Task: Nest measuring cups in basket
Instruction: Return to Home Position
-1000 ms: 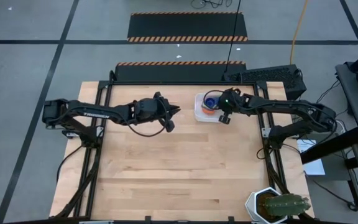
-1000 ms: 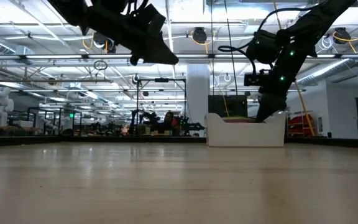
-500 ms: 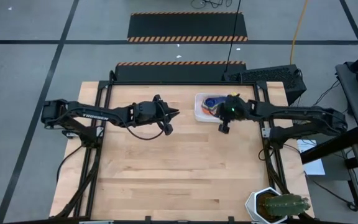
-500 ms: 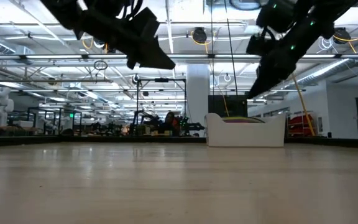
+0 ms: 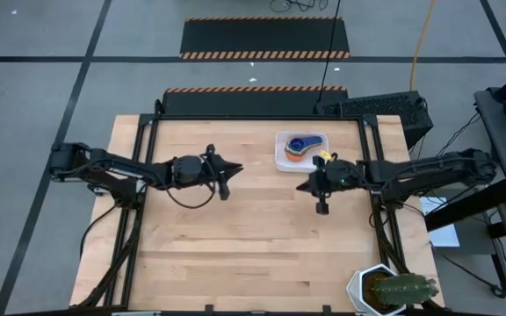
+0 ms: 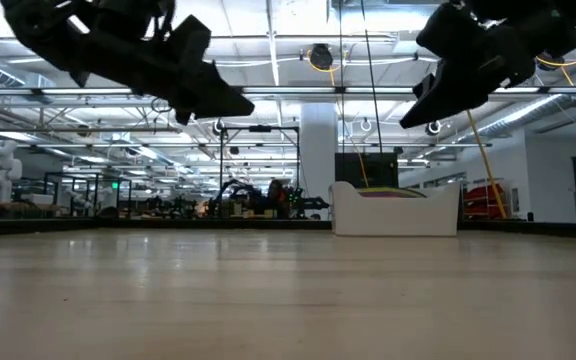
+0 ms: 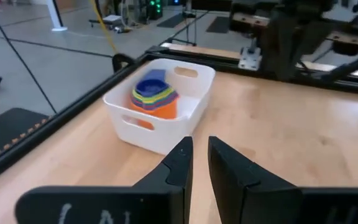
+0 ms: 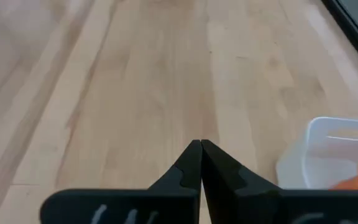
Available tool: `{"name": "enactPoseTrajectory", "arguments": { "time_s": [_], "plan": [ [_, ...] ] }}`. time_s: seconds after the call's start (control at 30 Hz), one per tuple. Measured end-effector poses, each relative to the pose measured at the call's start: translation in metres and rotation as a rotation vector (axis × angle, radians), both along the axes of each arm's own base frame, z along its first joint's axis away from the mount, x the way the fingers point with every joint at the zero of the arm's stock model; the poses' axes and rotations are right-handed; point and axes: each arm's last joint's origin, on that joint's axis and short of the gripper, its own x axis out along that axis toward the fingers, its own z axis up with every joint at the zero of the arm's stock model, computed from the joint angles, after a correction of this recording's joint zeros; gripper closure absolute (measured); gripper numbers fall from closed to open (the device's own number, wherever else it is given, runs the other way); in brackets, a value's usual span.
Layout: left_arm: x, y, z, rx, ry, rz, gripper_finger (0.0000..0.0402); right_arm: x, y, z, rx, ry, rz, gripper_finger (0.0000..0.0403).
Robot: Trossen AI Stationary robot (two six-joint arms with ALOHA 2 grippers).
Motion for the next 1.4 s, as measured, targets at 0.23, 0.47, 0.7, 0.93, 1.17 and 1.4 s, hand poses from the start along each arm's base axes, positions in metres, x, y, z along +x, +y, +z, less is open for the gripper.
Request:
{"name": "enactPoseTrajectory", "arguments": {
  "time_s": [0.23, 0.47, 0.7, 0.93, 1.17, 1.4],
  "plan": [
    [-0.011, -0.016, -0.006, 0.022, 0.000, 0.005, 0.0350, -0.016, 0.009, -0.026, 0.002, -0.073, 0.050, 0.0403],
    [-0.013, -0.029, -0.011, 0.042, 0.038, -0.047, 0.0350, -0.039, 0.014, -0.053, -0.002, -0.164, 0.089, 0.0403],
    [-0.014, -0.034, -0.014, 0.039, 0.067, -0.066, 0.0350, -0.064, 0.013, -0.072, 0.006, -0.212, 0.121, 0.0403],
    [-0.014, -0.035, -0.014, 0.022, 0.058, -0.062, 0.0350, -0.074, 0.012, -0.073, -0.001, -0.291, 0.126, 0.0403],
    [-0.014, -0.035, -0.014, 0.060, 0.072, -0.072, 0.0350, -0.078, 0.014, -0.067, 0.026, -0.339, 0.191, 0.0403],
    [-0.015, -0.034, -0.014, 0.138, 0.096, -0.066, 0.0350, -0.086, 0.015, -0.061, 0.045, -0.393, 0.247, 0.0403]
  ]
}}
